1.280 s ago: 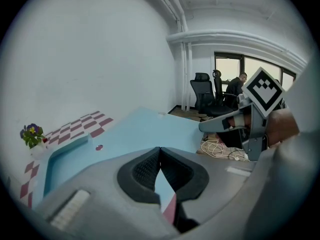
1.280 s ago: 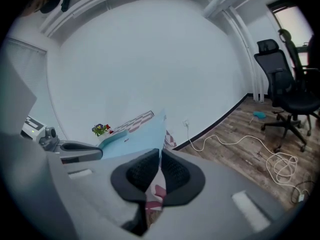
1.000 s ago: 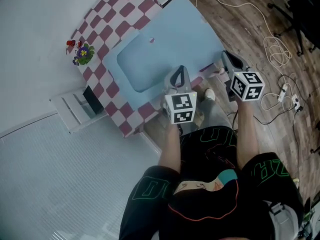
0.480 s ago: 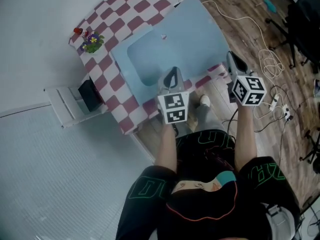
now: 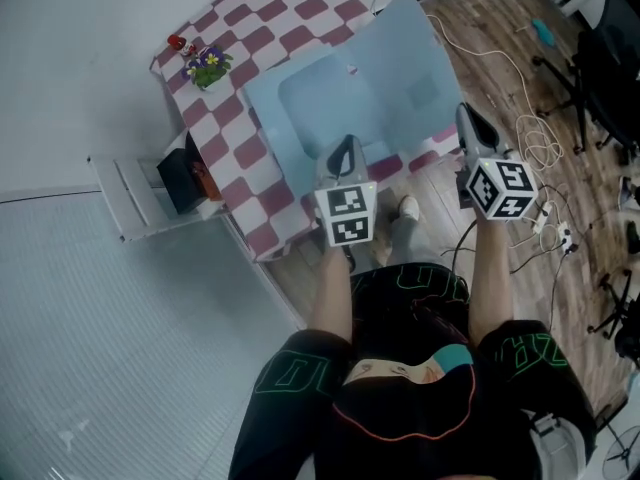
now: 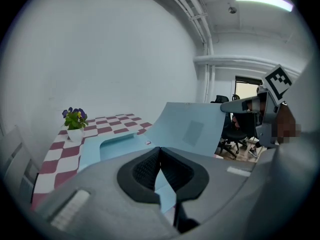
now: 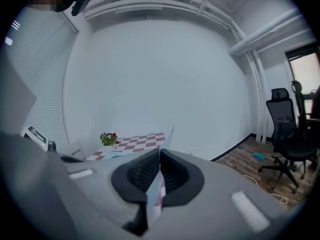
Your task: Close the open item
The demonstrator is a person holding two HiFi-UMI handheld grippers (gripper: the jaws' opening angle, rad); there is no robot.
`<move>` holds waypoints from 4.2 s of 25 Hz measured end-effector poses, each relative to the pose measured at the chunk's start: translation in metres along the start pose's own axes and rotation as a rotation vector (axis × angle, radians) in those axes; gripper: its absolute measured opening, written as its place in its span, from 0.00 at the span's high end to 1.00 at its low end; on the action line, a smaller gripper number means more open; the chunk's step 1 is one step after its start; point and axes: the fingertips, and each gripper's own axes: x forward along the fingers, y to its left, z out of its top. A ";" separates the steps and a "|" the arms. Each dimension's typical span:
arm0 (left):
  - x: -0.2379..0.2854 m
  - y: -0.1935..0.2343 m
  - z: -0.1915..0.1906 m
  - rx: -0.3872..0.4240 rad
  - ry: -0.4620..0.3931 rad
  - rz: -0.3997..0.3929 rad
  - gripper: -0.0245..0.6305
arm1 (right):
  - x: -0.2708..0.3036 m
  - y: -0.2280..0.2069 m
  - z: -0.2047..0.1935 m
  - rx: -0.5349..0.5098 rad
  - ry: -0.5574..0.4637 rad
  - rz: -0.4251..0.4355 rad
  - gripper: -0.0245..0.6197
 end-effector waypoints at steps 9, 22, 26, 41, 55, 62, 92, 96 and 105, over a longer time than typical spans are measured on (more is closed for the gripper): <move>-0.026 0.035 0.001 -0.039 -0.038 0.007 0.95 | -0.001 0.054 0.021 -0.048 -0.049 0.034 0.95; -0.074 0.097 0.009 -0.058 -0.116 0.071 0.95 | 0.005 0.143 0.039 -0.187 -0.088 0.103 0.95; -0.089 0.112 0.017 -0.069 -0.149 0.094 0.95 | 0.010 0.173 0.039 -0.247 -0.076 0.146 0.95; -0.140 0.175 -0.018 -0.158 -0.139 0.212 0.95 | 0.029 0.296 -0.029 -0.518 0.093 0.398 0.95; -0.144 0.174 -0.065 -0.250 -0.066 0.225 0.95 | 0.041 0.339 -0.113 -0.656 0.285 0.547 0.95; -0.146 0.182 -0.081 -0.283 -0.048 0.265 0.95 | 0.049 0.345 -0.145 -0.712 0.361 0.575 0.94; -0.124 0.213 -0.057 -0.296 -0.106 0.253 0.95 | 0.050 0.365 -0.181 -0.722 0.556 0.706 0.76; -0.106 0.216 -0.053 -0.290 -0.093 0.244 0.95 | 0.076 0.362 -0.147 -0.639 0.448 0.667 0.94; -0.072 0.244 -0.046 -0.290 -0.081 0.270 0.95 | 0.144 0.354 -0.117 -0.600 0.422 0.569 0.96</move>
